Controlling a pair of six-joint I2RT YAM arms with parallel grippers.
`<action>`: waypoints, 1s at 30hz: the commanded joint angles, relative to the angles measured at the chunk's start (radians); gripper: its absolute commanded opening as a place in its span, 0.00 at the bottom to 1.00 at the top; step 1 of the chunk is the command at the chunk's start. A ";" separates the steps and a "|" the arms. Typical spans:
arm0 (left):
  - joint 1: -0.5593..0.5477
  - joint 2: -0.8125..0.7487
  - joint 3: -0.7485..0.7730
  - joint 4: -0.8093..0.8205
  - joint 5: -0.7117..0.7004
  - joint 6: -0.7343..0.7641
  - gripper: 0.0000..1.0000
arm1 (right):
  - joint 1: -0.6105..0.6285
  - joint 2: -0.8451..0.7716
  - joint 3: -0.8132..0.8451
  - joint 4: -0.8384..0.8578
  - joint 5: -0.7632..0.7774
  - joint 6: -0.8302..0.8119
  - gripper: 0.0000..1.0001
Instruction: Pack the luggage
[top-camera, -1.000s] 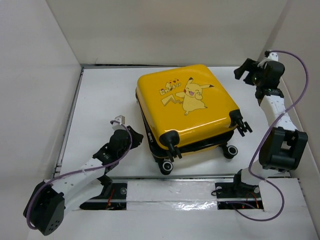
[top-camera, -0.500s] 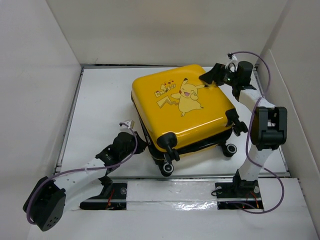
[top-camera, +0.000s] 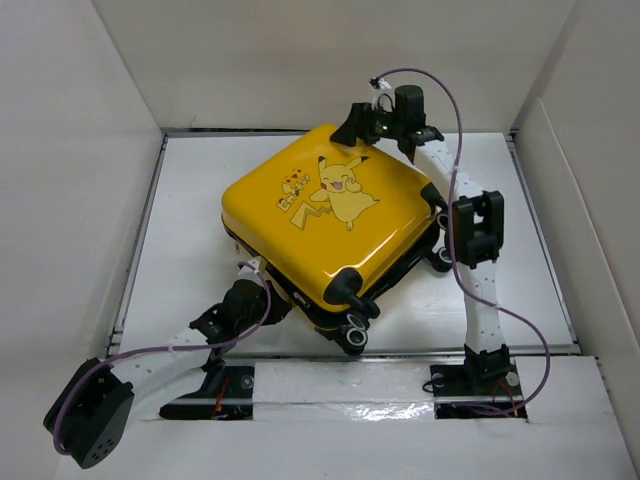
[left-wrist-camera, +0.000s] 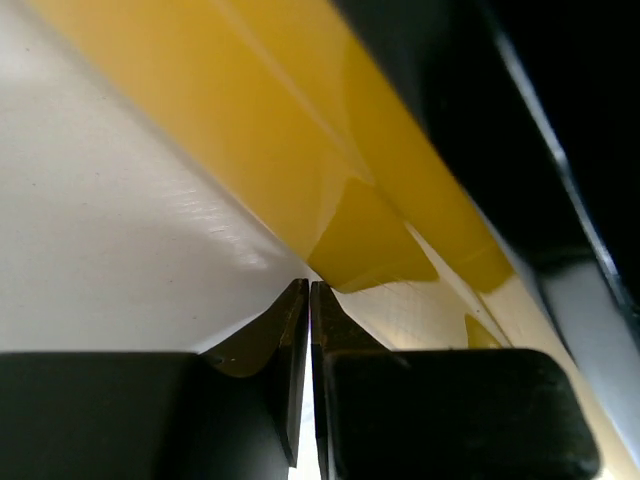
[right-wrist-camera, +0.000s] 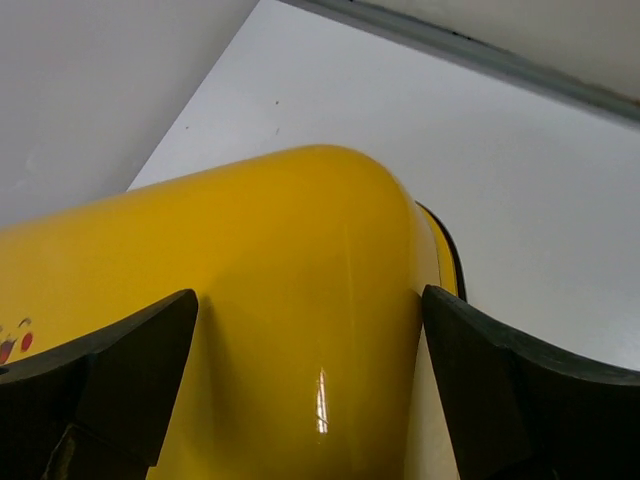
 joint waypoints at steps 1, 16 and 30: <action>-0.004 -0.007 0.023 0.178 0.030 -0.029 0.04 | 0.154 0.060 0.245 -0.234 -0.096 -0.012 0.98; -0.004 0.151 0.182 0.311 -0.102 -0.059 0.17 | 0.057 -0.726 -0.451 0.058 0.335 -0.252 1.00; 0.081 -0.278 0.204 -0.041 -0.460 -0.101 0.49 | 0.040 -1.589 -1.631 0.218 0.952 0.064 0.00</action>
